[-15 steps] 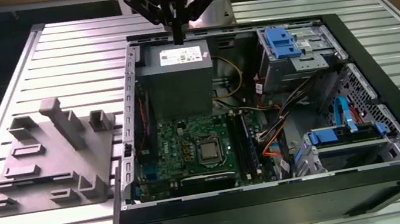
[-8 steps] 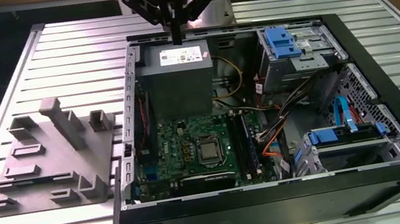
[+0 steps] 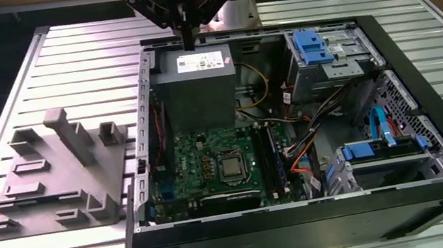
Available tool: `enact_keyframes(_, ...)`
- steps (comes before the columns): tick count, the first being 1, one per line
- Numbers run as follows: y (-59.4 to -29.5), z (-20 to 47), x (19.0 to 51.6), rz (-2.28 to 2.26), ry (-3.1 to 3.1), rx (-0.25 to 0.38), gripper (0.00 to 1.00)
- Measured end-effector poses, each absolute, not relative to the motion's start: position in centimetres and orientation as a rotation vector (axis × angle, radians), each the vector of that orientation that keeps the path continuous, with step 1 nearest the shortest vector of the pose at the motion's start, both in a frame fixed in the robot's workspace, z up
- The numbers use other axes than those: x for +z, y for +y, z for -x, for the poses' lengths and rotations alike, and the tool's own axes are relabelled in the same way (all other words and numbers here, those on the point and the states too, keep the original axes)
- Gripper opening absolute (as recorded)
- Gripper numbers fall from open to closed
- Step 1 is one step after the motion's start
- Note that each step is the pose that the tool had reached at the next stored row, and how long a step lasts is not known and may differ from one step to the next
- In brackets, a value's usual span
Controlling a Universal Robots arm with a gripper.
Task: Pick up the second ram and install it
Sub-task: 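Reach for the second ram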
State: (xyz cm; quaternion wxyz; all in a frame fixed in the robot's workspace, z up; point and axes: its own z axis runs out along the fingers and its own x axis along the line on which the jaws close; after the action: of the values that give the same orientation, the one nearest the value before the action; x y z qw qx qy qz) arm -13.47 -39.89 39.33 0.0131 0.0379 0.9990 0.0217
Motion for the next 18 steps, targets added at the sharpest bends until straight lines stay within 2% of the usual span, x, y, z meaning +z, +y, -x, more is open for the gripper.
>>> enact_keyframes(18, -39.9, 17.5, 39.3, -0.118, 3.109, 0.068, 0.07)
